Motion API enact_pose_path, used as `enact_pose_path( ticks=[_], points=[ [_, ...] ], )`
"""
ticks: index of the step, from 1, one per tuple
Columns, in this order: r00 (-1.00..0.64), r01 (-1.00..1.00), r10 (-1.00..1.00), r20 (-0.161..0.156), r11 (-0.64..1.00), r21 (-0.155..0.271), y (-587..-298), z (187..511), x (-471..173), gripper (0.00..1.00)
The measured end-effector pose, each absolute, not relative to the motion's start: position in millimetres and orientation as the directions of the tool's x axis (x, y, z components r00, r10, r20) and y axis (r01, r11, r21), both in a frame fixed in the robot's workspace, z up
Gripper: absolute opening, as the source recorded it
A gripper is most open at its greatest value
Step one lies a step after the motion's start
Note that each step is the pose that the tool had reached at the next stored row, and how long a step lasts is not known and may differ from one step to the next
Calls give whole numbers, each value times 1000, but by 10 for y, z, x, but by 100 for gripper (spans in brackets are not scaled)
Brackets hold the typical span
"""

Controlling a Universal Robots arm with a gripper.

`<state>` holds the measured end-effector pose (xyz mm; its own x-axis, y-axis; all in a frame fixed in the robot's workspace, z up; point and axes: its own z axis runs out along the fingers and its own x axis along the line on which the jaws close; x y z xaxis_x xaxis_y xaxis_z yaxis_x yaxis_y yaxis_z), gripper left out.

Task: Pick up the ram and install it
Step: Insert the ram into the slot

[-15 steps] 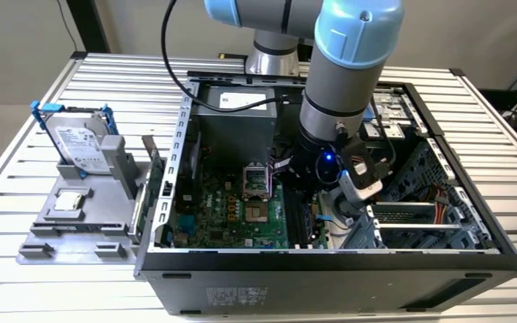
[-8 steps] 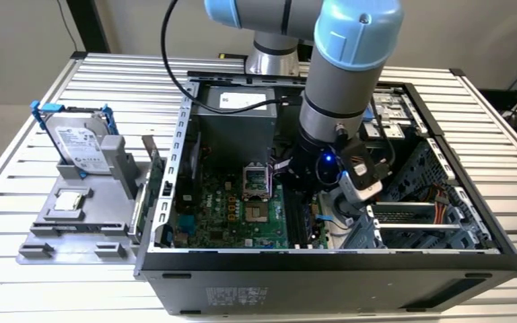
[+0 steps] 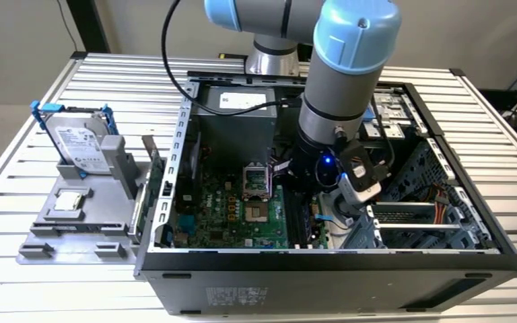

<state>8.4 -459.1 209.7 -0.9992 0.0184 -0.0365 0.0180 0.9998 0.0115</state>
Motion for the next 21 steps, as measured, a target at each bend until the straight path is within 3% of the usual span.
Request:
enact_pose_path(
  ticks=[3,4,10,21],
  points=[
    [-999,18,18,-37,1000,12,-4591,2094,84,0],
    [-999,18,18,-37,1000,12,-4591,2092,85,100],
    [-999,18,18,-36,1000,11,-4591,2099,84,100],
    [-999,19,19,-36,1000,12,-4591,2527,84,100]
  ],
)
